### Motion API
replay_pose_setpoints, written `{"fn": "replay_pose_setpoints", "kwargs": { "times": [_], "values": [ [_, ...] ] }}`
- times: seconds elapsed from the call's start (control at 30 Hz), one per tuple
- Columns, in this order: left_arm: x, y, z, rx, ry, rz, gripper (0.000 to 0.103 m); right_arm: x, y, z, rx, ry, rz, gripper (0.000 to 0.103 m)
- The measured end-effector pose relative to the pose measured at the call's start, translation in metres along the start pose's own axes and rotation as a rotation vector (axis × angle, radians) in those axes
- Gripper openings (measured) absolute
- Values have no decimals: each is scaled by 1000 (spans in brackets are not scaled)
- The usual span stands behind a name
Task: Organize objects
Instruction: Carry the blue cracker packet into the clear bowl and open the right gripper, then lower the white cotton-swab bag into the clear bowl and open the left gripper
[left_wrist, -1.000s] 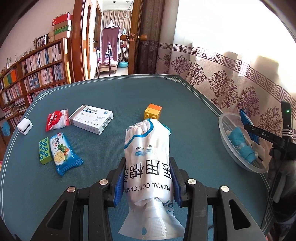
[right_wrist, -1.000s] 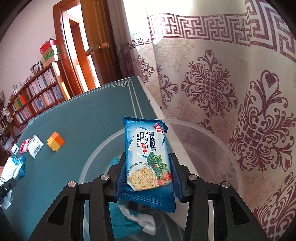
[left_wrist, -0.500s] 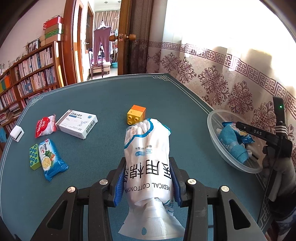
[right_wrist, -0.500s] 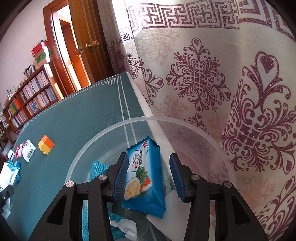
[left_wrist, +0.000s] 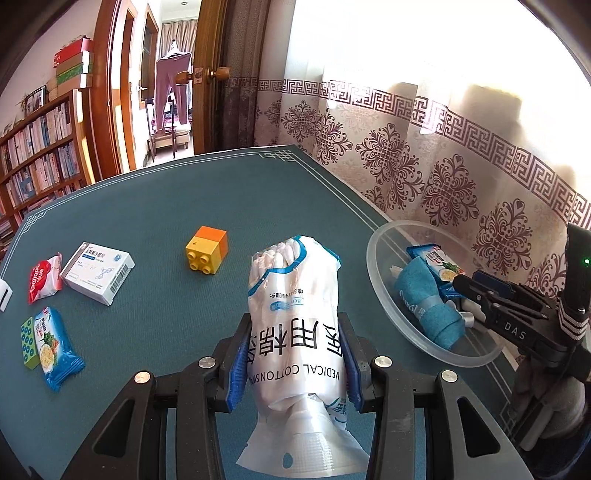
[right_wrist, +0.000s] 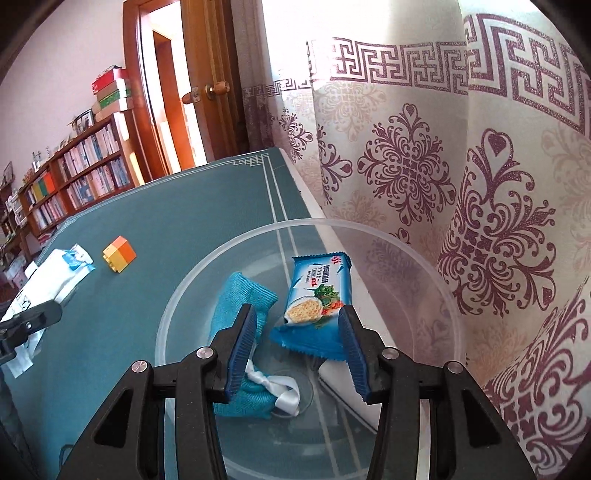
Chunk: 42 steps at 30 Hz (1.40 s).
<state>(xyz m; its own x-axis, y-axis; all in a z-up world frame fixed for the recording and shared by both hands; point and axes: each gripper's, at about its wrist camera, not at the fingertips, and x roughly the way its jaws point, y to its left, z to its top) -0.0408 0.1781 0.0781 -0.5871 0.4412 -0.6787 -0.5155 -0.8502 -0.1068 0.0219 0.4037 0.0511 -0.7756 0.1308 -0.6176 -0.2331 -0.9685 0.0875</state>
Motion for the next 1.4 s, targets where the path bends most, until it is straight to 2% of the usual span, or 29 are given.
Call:
{"fn": "replay_pose_setpoints", "kwargs": {
  "times": [0.2, 0.53, 0.93, 0.97, 1.03, 1.07, 1.1, 1.2, 1.4],
  "values": [
    [18, -25, 17, 52, 6, -19, 45, -6, 6, -9, -46, -10, 12, 48],
    [53, -67, 44, 118, 24, -93, 45, -13, -11, -13, -22, -17, 14, 48],
    [85, -92, 56, 114, 64, -193, 46, -12, -23, -15, 8, -6, 32, 48],
    [86, -92, 57, 111, 62, -197, 49, -12, -22, -15, 6, -6, 33, 48],
    [84, -91, 58, 99, 41, -197, 63, -12, -21, -16, 5, -4, 35, 48],
    [82, -88, 59, 88, 27, -195, 77, -12, -21, -17, 4, -3, 36, 48],
    [79, -85, 59, 77, 14, -195, 81, -12, -21, -17, 3, -3, 36, 48],
    [74, -76, 60, 54, 6, -192, 81, -12, -21, -17, 2, -4, 34, 48],
    [70, -64, 59, 44, -15, -120, 81, -12, -18, -17, -3, -7, 33, 48]
  ]
}}
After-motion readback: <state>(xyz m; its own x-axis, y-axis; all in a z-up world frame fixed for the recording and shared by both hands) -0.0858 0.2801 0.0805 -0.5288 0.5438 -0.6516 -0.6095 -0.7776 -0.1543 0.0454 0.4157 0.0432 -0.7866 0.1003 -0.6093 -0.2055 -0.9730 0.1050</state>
